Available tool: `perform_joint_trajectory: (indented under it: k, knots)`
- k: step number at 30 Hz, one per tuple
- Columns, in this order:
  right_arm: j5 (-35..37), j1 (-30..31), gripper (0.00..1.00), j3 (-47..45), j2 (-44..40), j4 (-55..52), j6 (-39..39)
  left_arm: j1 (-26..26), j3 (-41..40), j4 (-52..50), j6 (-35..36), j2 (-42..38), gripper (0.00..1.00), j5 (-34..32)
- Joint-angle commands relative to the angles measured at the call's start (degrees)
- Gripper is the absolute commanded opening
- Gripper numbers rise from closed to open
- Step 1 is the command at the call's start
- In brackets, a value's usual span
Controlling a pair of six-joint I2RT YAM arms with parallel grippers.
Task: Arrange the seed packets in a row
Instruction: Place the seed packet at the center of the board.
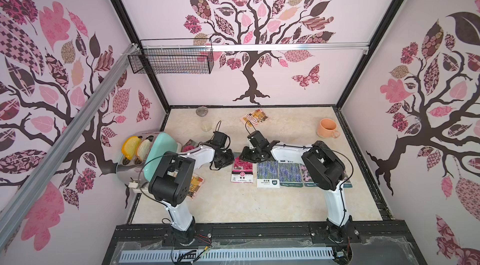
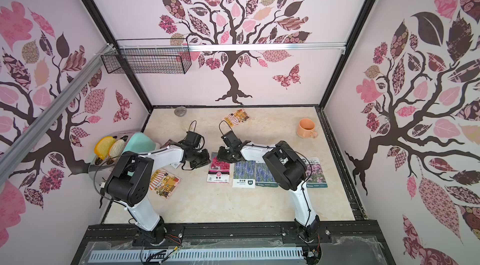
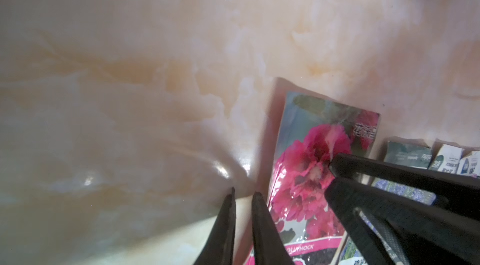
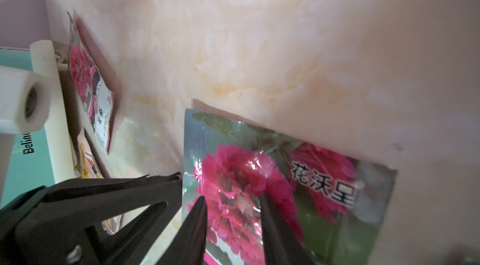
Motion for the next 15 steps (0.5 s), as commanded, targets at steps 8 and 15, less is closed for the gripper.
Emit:
perform_joint_trajectory:
  k: [8,15]
  knots:
    - [-0.72,0.37,0.37,-6.60,-3.93,-1.32,-0.23,-2.33,-4.31,0.40,-2.17,-0.01,0.16,-1.09]
    - [-0.16,0.54,0.38,-9.13,-6.82,-0.43,0.12,-2.41,-4.34,0.23,-1.83,0.01,0.15,-1.16]
